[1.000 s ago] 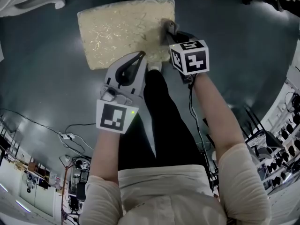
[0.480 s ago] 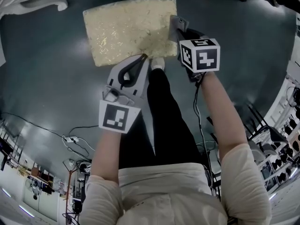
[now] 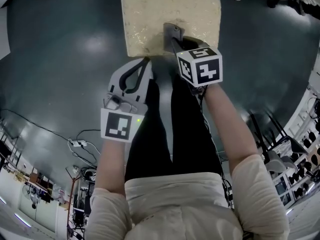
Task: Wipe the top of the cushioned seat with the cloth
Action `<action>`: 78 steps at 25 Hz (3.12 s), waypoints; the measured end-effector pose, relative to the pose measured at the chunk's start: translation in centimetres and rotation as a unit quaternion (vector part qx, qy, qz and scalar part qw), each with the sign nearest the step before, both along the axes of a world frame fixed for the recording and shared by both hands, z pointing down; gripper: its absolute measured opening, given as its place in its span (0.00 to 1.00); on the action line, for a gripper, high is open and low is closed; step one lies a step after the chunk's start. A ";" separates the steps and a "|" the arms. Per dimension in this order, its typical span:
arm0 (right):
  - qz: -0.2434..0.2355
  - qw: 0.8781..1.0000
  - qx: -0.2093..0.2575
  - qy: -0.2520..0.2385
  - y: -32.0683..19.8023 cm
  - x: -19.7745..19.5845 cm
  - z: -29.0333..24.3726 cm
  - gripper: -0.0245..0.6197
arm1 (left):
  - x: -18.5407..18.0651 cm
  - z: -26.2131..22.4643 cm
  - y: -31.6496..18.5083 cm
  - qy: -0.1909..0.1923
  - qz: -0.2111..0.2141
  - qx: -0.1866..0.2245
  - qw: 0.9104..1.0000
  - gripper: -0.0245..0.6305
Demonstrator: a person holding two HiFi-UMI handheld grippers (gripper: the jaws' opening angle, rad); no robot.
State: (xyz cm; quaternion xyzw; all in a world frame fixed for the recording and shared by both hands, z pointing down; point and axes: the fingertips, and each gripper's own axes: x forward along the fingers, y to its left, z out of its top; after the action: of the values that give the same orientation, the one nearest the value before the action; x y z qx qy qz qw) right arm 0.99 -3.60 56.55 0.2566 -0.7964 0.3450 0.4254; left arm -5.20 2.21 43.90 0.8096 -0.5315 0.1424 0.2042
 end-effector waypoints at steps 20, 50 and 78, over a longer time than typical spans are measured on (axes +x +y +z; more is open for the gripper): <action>-0.046 0.998 -0.038 0.004 7.7 -11.7 5.2 0.08 | -10.9 3.8 6.4 0.008 -0.048 -0.025 0.999 0.04; -0.006 0.999 -0.039 -0.031 3.7 1.2 4.8 0.08 | 2.5 4.0 2.7 0.001 -0.027 -0.024 0.999 0.04; 0.052 0.998 -0.023 0.011 -2.2 19.7 7.5 0.08 | 17.5 6.4 -2.0 -0.007 0.032 -0.023 0.999 0.04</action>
State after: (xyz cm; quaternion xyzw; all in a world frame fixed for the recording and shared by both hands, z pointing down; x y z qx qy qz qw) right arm 20.73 -5.77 64.05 0.2917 -0.7692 0.3818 0.4212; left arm 12.25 0.17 50.25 0.8206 -0.5030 0.1668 0.2138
